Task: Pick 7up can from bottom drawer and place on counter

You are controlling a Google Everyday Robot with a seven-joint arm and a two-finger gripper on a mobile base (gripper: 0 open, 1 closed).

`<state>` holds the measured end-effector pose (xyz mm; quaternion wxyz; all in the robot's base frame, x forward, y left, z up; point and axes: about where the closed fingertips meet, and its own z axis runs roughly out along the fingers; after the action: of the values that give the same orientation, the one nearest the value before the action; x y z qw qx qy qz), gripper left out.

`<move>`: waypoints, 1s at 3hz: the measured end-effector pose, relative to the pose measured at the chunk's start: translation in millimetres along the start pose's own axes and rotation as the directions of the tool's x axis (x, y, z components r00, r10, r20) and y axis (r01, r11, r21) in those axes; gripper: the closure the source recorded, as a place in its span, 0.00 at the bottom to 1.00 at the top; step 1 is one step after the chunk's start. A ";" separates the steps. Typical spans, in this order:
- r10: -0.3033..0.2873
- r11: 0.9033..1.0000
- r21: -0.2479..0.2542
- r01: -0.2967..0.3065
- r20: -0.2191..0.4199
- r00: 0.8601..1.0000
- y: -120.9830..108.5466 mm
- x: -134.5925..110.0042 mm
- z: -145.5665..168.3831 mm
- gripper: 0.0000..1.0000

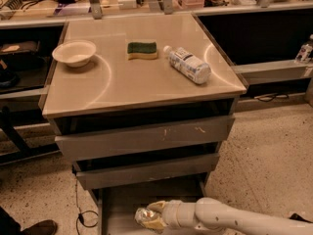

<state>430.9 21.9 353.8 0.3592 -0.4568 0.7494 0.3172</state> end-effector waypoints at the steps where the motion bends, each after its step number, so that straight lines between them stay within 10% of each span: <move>1: 0.003 1.000 0.000 -0.003 0.001 1.000 -0.3 -0.1 0.1 1.00; 3: -0.048 0.992 0.113 0.049 -0.006 0.999 9.1 -77.9 -69.9 1.00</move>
Offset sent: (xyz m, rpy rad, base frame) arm 0.0034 -0.0257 0.1313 -0.0758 -0.1062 -0.0949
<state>430.4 4.8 457.5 0.3907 -0.4545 0.7554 0.2648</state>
